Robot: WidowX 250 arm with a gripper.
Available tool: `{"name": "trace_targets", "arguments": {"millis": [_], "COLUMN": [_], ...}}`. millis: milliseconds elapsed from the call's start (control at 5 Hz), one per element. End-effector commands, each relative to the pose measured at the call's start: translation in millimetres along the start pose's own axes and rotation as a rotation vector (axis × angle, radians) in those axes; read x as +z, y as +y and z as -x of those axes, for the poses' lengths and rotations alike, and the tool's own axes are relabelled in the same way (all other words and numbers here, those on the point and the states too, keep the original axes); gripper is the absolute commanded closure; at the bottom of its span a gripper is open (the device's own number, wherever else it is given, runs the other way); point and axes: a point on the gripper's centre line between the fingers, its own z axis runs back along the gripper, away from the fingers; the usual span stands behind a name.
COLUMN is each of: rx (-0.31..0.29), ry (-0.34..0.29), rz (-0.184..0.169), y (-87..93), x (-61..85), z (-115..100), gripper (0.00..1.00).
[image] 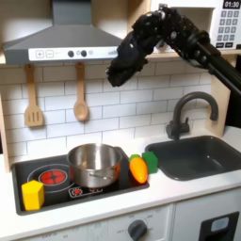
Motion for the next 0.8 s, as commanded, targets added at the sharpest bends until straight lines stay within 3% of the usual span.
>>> {"name": "trace_targets", "arguments": {"millis": [0, 200, 600], "rx": [0.044, 0.074, 0.08], "ry": [-0.05, -0.092, -0.151], "rz": [-0.063, -0.098, -0.098], "y": [10.6, 17.3, 9.6], "x": [-0.2, -2.1, -8.6], "z": [-9.9, -18.7, -40.3], "gripper": [1.0, 1.0, 1.0]}}
